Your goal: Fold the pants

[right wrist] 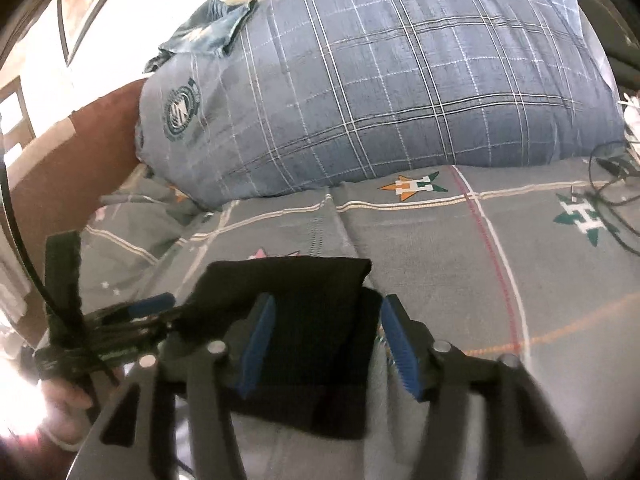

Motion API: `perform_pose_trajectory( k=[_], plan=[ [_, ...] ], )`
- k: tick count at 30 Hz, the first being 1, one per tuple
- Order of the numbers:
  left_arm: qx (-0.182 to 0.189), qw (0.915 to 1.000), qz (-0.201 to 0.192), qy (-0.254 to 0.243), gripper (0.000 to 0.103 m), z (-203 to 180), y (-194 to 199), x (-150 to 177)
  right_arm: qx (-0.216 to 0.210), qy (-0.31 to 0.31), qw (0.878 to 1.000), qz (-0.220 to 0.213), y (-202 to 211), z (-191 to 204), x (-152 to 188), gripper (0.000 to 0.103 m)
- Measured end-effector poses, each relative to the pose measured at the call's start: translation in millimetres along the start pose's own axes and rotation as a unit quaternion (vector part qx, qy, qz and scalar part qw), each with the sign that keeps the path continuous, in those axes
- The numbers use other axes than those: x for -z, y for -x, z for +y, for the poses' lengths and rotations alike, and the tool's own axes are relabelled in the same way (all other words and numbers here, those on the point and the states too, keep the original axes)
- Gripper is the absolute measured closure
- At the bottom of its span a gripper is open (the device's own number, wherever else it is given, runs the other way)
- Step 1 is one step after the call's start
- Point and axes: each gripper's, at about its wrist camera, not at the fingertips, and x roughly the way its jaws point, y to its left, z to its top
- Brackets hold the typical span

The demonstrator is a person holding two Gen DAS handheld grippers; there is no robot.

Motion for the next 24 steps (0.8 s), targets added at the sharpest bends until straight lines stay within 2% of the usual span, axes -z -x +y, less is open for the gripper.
perform_pose_trajectory(
  k=[4, 9, 14, 22, 24],
  plan=[
    [0.002, 1.0000, -0.006, -0.001, 0.022, -2, 8, -1, -0.001, 0.004, 1.000, -0.003, 4, 6, 4, 0.046],
    [0.024, 0.9997, -0.003, -0.001, 0.021, -9, 9, -9, -0.006, 0.001, 1.000, 0.000, -2, 9, 4, 0.046],
    [0.021, 0.9998, 0.001, -0.006, 0.021, -16, -1, -21, -0.018, -0.002, 1.000, 0.014, -8, 13, 9, 0.050],
    [0.020, 0.9996, 0.020, -0.005, 0.021, -26, -25, -29, 0.010, 0.008, 1.000, 0.020, -24, 12, 6, 0.050],
    [0.010, 0.9998, 0.017, -0.004, 0.020, -28, -29, -29, 0.014, 0.022, 0.999, 0.023, -34, 10, 3, 0.057]
  ],
)
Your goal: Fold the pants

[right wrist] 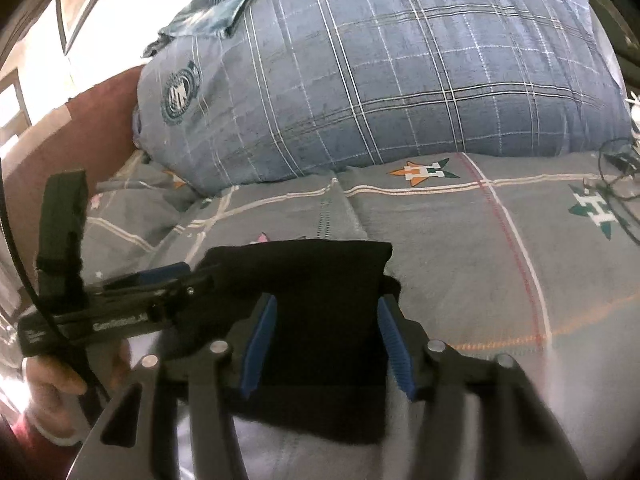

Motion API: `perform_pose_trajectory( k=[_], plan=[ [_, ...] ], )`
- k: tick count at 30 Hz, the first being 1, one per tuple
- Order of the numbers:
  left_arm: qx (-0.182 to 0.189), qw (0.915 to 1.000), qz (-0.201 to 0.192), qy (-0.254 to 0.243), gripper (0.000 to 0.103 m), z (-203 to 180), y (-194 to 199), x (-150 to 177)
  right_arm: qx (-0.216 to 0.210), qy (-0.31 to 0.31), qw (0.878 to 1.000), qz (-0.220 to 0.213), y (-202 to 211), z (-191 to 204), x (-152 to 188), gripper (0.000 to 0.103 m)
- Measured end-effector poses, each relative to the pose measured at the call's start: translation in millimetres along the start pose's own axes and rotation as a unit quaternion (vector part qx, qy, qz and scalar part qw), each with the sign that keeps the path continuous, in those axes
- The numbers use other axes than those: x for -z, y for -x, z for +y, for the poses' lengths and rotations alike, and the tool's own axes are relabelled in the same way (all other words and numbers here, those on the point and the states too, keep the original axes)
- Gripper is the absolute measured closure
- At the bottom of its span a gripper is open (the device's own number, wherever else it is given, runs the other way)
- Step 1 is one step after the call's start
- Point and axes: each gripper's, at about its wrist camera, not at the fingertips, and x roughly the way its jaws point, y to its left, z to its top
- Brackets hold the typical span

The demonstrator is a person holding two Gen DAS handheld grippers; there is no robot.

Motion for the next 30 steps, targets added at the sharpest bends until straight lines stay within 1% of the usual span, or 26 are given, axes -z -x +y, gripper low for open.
perform_pose_trajectory(
  k=[2, 5, 6, 7, 8, 11, 13, 15, 17, 19, 21, 22, 23, 24, 25, 26, 30],
  plan=[
    [-0.005, 1.0000, -0.001, 0.002, 0.020, 0, -2, -2, 0.002, 0.007, 1.000, 0.007, -11, -4, -3, 0.078],
    [-0.007, 0.9999, -0.002, 0.007, 0.018, -1, -6, -4, 0.000, 0.008, 1.000, 0.012, -22, -13, -4, 0.094],
    [-0.009, 0.9999, -0.003, 0.006, 0.018, -1, -7, -3, 0.001, 0.008, 1.000, 0.011, -25, -16, -3, 0.095],
    [-0.010, 0.9999, -0.003, 0.005, 0.018, -1, -8, -3, 0.003, 0.006, 1.000, 0.012, -26, -18, -3, 0.099],
    [-0.014, 0.9999, -0.005, 0.003, 0.017, -2, -10, -2, 0.005, 0.003, 1.000, 0.013, -29, -20, -1, 0.100],
    [-0.019, 0.9998, -0.007, -0.006, 0.013, -5, -15, 1, 0.005, 0.006, 1.000, 0.011, -31, -21, 2, 0.100],
    [-0.027, 0.9994, -0.014, -0.017, 0.013, -8, -15, 4, 0.007, 0.006, 1.000, 0.010, -30, -21, 2, 0.100],
    [-0.023, 0.9994, -0.017, -0.017, 0.013, -6, -11, 5, 0.001, -0.011, 1.000, 0.009, -26, -26, 3, 0.100],
    [-0.011, 0.9998, -0.016, -0.007, 0.013, -1, -6, 6, 0.000, -0.024, 1.000, 0.008, -21, -30, 3, 0.090],
    [0.002, 0.9998, -0.016, 0.010, 0.013, 6, 2, 7, 0.001, -0.034, 0.999, 0.007, -14, -33, 3, 0.090],
    [0.002, 0.9997, -0.016, 0.016, 0.013, 10, 8, 10, -0.001, -0.041, 0.999, -0.002, -6, -34, 2, 0.089],
    [0.001, 0.9997, -0.017, 0.016, 0.013, 11, 11, 12, -0.002, -0.043, 0.999, -0.006, -3, -34, 1, 0.083],
    [0.000, 0.9997, -0.018, 0.015, 0.013, 12, 13, 14, -0.006, -0.048, 0.999, -0.011, 2, -32, 1, 0.070],
    [-0.002, 0.9997, -0.020, 0.012, 0.013, 13, 16, 16, -0.011, -0.052, 0.999, -0.013, 5, -31, 1, 0.063],
    [-0.008, 0.9997, -0.020, 0.008, 0.013, 13, 18, 19, -0.015, -0.055, 0.998, -0.014, 7, -30, 1, 0.050],
    [-0.015, 0.9997, -0.020, 0.004, 0.013, 14, 20, 21, -0.019, -0.057, 0.998, -0.015, 10, -27, 2, 0.046],
    [-0.021, 0.9994, -0.026, 0.000, 0.013, 15, 24, 27, -0.015, -0.050, 0.999, -0.003, 15, -17, 6, 0.046]
  ],
)
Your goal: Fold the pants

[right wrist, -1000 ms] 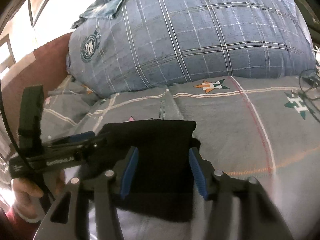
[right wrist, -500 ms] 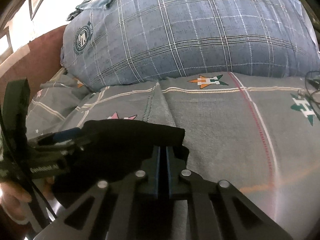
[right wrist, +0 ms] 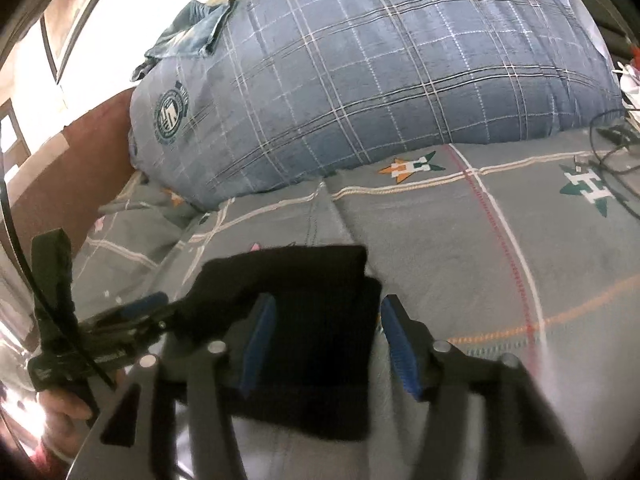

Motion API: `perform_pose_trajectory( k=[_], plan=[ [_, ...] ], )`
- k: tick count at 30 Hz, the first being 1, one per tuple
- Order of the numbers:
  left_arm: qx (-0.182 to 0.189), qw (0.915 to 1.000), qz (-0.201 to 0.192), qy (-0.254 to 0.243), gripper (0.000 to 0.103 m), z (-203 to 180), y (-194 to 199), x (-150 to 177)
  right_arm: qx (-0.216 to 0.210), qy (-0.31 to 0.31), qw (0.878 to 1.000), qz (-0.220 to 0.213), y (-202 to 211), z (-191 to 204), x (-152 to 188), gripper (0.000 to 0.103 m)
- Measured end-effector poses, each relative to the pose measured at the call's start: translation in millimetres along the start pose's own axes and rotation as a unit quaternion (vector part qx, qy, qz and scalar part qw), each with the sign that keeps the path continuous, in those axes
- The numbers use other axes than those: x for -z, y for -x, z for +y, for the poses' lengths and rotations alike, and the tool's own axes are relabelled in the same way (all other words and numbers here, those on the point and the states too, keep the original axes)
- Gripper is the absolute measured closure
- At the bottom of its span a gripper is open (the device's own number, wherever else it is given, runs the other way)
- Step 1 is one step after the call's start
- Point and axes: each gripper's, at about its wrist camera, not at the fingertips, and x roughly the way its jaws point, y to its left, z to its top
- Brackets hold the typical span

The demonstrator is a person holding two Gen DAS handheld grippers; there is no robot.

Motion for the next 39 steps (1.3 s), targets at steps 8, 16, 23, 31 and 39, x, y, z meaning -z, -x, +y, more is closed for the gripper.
perform_pose_trajectory(
  k=[8, 16, 23, 31, 39],
  plan=[
    [-0.008, 0.9999, -0.001, -0.006, 0.012, 1, 2, 5, 0.005, -0.002, 1.000, 0.011, -3, 9, 9, 0.040],
    [-0.005, 1.0000, 0.002, -0.004, 0.013, 1, -1, 7, 0.004, -0.009, 1.000, 0.018, -10, 7, 10, 0.032],
    [0.000, 1.0000, 0.004, 0.006, 0.012, 9, -2, 9, 0.014, -0.010, 0.999, 0.034, -21, 0, 12, 0.032],
    [0.054, 0.9973, 0.007, 0.049, 0.013, 37, 0, 16, 0.019, -0.009, 0.999, 0.046, -31, -6, 11, 0.031],
    [0.088, 0.9934, 0.041, 0.062, 0.012, 38, -21, 23, -0.026, -0.036, 0.997, 0.064, -48, -14, 10, 0.031]
  ],
)
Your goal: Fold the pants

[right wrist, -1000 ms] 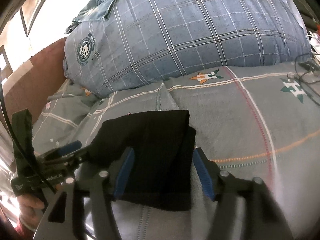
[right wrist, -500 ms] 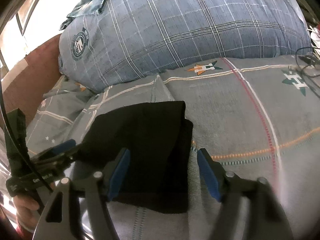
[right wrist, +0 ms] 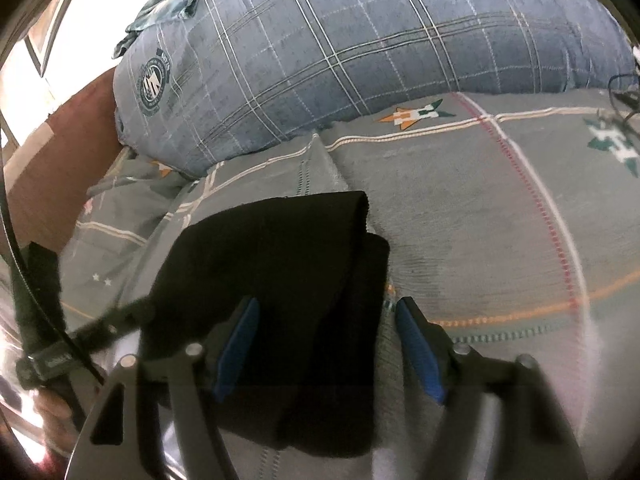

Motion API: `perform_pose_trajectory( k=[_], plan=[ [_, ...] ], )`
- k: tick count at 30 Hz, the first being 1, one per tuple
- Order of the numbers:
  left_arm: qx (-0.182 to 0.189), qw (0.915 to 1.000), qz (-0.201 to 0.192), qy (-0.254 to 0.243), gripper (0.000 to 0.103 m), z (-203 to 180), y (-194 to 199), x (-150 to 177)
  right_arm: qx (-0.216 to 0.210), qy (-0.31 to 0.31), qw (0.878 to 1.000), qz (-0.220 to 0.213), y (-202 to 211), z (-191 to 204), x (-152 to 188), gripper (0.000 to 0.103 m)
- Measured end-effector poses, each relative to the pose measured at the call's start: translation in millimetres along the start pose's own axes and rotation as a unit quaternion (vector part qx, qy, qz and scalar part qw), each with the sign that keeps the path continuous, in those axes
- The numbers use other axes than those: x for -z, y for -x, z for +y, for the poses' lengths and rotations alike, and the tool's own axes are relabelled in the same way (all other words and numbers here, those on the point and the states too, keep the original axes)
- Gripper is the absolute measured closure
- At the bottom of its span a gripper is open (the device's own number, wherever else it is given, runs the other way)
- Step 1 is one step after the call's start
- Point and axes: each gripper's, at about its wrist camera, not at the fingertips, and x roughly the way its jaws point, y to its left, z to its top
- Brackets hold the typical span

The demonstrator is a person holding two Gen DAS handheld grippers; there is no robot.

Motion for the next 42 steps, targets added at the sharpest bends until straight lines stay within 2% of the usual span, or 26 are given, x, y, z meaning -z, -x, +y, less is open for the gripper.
perform_pose_trajectory(
  k=[4, 8, 9, 10, 11, 14, 17, 22, 26, 31, 34, 38, 42],
  plan=[
    [0.017, 0.9996, 0.010, 0.019, 0.012, 7, -11, 0, -0.014, 0.015, 1.000, 0.014, -5, 4, 3, 0.032],
    [0.036, 0.9992, 0.000, 0.018, 0.015, 3, -16, 2, -0.004, 0.044, 0.999, -0.005, -6, 15, 7, 0.051],
    [0.043, 0.9990, -0.001, 0.014, 0.022, 1, -16, 2, -0.003, 0.045, 0.999, -0.009, -4, 17, 7, 0.054],
    [0.053, 0.9985, 0.002, 0.011, 0.036, 0, -16, 2, -0.002, 0.046, 0.999, -0.012, -1, 18, 7, 0.059],
    [0.051, 0.9987, -0.001, 0.007, 0.040, -2, -14, 2, -0.003, 0.049, 0.999, -0.018, 3, 21, 7, 0.064],
    [0.049, 0.9986, -0.005, -0.017, 0.053, -9, -7, 1, 0.013, 0.066, 0.997, -0.033, 15, 32, 9, 0.067],
    [0.058, 0.9979, -0.015, -0.022, 0.058, -12, 9, -1, 0.022, 0.074, 0.996, -0.040, 26, 39, 8, 0.067],
    [0.058, 0.9964, -0.040, -0.047, 0.058, -22, 31, -9, 0.036, 0.097, 0.993, -0.060, 44, 57, -2, 0.067],
    [0.062, 0.9957, -0.049, -0.047, 0.058, -20, 37, -12, 0.028, 0.098, 0.992, -0.077, 58, 66, -6, 0.069],
    [0.061, 0.9944, -0.071, -0.049, 0.058, -16, 49, -23, 0.023, 0.135, 0.986, -0.100, 73, 94, -15, 0.070],
    [0.042, 0.9950, -0.076, -0.049, 0.058, -7, 52, -33, 0.012, 0.133, 0.986, -0.099, 62, 102, -26, 0.070],
    [0.007, 0.9954, -0.084, -0.047, 0.058, 13, 51, -48, -0.005, 0.130, 0.987, -0.091, 33, 113, -40, 0.070],
    [-0.013, 0.9957, -0.085, -0.036, 0.058, 36, 44, -57, -0.020, 0.124, 0.989, -0.076, 2, 121, -52, 0.070]
  ],
)
